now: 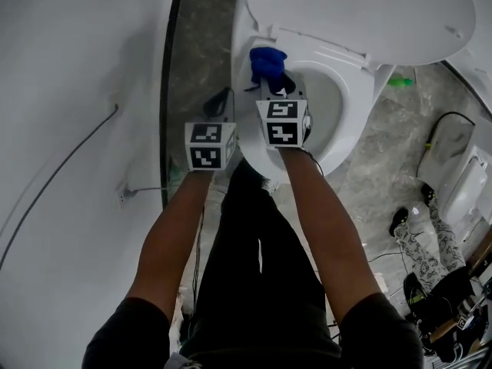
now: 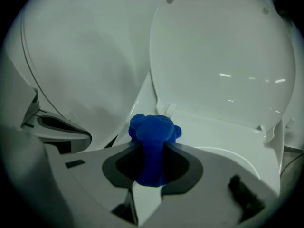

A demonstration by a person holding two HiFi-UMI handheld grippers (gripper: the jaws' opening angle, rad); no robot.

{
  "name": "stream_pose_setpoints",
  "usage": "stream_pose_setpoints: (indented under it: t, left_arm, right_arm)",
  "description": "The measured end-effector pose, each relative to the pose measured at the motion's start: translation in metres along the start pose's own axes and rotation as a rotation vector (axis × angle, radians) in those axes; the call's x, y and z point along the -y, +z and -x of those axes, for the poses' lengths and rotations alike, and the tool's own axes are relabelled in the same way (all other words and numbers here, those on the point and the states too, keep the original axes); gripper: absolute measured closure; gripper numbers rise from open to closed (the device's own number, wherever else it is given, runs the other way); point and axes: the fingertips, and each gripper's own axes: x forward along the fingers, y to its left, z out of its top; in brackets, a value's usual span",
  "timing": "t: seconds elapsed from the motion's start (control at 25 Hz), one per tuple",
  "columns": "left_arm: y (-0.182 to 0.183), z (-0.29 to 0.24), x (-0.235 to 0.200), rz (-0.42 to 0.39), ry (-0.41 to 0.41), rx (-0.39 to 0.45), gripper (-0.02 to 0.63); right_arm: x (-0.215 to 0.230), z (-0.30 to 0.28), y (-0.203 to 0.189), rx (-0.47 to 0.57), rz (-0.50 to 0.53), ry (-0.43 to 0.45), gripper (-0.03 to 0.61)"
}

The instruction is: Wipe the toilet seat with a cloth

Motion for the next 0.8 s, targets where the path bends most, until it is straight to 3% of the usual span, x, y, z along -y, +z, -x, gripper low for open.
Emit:
stream_pose_setpoints:
  t: [0.24,0.36,0.56,0.8]
  left_arm:
    - [0.019,-0.017,0.01,-0.026,-0.03,0.005,0.603]
    - [0.023,-0.016,0.012,-0.019,-0.033,0.012,0.603]
    - [0.032,0.013,0.013,-0.014,-0.023,0.075,0.604]
    - [0.07,0.109,0.07,0.04,-0.053,0.221,0.604]
  right_arm:
    - [0.02,-0.006,0.012,-0.006,-0.021,-0.036,0.48]
    - [0.017,0.01,0.027,0.081,0.007,-0.016,0.48]
    - [0.017,0.099,0.052,0.326,0.007,-0.035,0.48]
    - [0.032,0.245,0.041,0.432,-0.075,-0.105,0.48]
